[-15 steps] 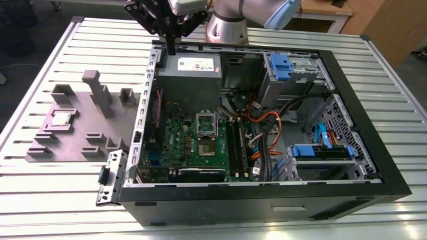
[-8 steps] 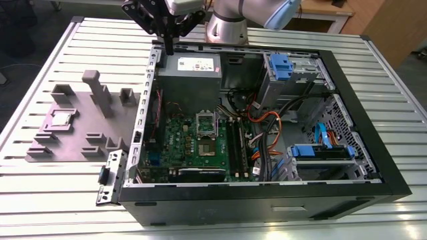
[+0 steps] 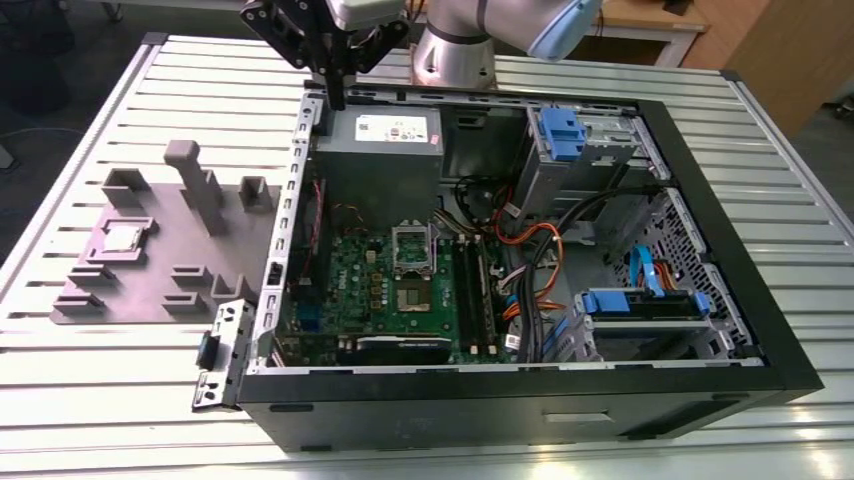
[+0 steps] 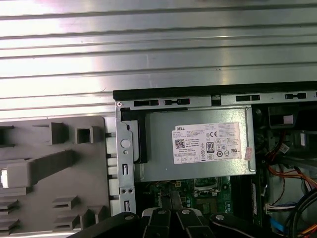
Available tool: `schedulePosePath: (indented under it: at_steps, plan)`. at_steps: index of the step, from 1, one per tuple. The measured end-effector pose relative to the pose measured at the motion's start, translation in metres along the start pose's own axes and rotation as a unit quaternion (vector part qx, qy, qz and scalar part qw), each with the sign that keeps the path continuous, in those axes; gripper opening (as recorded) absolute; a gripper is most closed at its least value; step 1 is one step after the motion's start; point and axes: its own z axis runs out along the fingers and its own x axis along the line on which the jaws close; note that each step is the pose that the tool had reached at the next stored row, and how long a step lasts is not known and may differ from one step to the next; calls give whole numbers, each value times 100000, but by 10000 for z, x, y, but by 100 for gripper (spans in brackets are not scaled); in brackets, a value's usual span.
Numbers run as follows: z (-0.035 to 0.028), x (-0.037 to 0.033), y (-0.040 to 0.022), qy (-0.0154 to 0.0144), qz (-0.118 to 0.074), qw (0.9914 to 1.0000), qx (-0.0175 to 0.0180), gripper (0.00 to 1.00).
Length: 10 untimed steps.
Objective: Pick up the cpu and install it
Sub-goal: 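Reach for the cpu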
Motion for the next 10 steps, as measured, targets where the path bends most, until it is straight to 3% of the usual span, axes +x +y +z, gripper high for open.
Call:
schedulePosePath:
  at_steps: [6,10]
  plan:
    - [0,1,0,-1,-1,100000,-2,11]
    - [-1,37,-3,3,2,100000,3,11]
